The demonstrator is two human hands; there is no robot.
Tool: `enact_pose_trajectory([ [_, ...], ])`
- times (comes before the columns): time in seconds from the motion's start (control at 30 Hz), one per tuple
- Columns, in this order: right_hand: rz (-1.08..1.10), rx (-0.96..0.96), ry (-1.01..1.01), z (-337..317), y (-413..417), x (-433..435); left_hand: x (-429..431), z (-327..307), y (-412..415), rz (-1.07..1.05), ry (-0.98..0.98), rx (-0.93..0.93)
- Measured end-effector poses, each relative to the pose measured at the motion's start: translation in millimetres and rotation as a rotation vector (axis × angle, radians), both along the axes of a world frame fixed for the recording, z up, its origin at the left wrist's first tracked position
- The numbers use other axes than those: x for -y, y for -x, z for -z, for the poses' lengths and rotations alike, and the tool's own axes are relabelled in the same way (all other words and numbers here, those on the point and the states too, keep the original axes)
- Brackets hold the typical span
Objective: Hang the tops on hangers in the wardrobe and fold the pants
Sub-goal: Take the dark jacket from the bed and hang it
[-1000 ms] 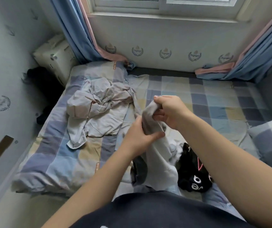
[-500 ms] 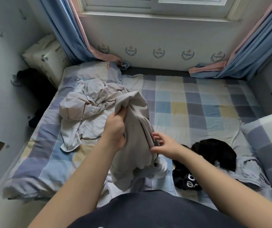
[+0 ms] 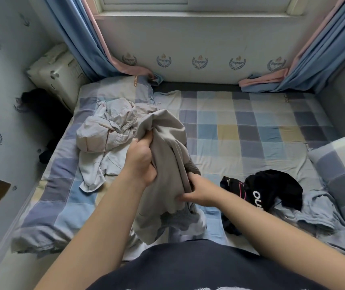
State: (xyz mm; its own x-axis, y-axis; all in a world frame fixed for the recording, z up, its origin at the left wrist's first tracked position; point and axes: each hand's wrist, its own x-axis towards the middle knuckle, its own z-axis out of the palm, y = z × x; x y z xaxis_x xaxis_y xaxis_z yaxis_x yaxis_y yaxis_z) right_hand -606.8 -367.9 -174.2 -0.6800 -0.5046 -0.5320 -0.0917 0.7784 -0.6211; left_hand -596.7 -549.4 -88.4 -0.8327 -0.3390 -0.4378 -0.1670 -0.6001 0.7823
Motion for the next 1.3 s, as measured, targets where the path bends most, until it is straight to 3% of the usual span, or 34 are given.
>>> enact_pose_trajectory([
  [0.17,0.126,-0.164,-0.093,13.5,3.5,4.1,7.1,-5.8,2.7,-0.047,0.055,-0.038],
  [0.27,0.270,-0.124,0.043,-1.7,16.9,-12.3,27.1,-3.4,5.6,-0.056,0.428,-0.009],
  [0.37,0.486,-0.011,0.237,-28.6,29.9,-13.4,31.5,6.2,0.6,0.113,0.804,0.009],
  [0.47,0.657,0.155,0.450,-61.5,36.9,-0.6,10.3,19.8,-16.8,0.202,1.035,0.031],
  [0.6,0.697,0.298,0.618,-108.2,40.7,10.1,-37.7,35.2,-42.5,0.550,0.843,0.010],
  [0.67,0.691,0.349,0.687,-130.6,40.8,11.9,-57.7,40.1,-45.7,0.625,0.868,0.000],
  [0.8,0.702,0.421,0.844,-171.1,44.3,12.4,-79.9,39.1,-35.2,0.533,0.963,0.089],
  [0.97,0.750,0.372,0.980,-193.2,55.7,0.7,-76.6,41.5,-27.3,0.409,1.008,-0.059],
  [1.07,0.719,0.296,0.952,-182.6,53.6,-15.8,-71.5,27.3,-24.5,0.329,0.832,-0.244],
  [1.17,0.612,0.250,0.841,-148.4,41.1,-35.9,-60.5,10.2,-15.3,0.230,0.629,-0.220],
  [1.3,0.405,0.141,0.588,-87.5,-4.2,-53.0,-53.9,10.8,-17.4,0.216,0.624,-0.162],
])
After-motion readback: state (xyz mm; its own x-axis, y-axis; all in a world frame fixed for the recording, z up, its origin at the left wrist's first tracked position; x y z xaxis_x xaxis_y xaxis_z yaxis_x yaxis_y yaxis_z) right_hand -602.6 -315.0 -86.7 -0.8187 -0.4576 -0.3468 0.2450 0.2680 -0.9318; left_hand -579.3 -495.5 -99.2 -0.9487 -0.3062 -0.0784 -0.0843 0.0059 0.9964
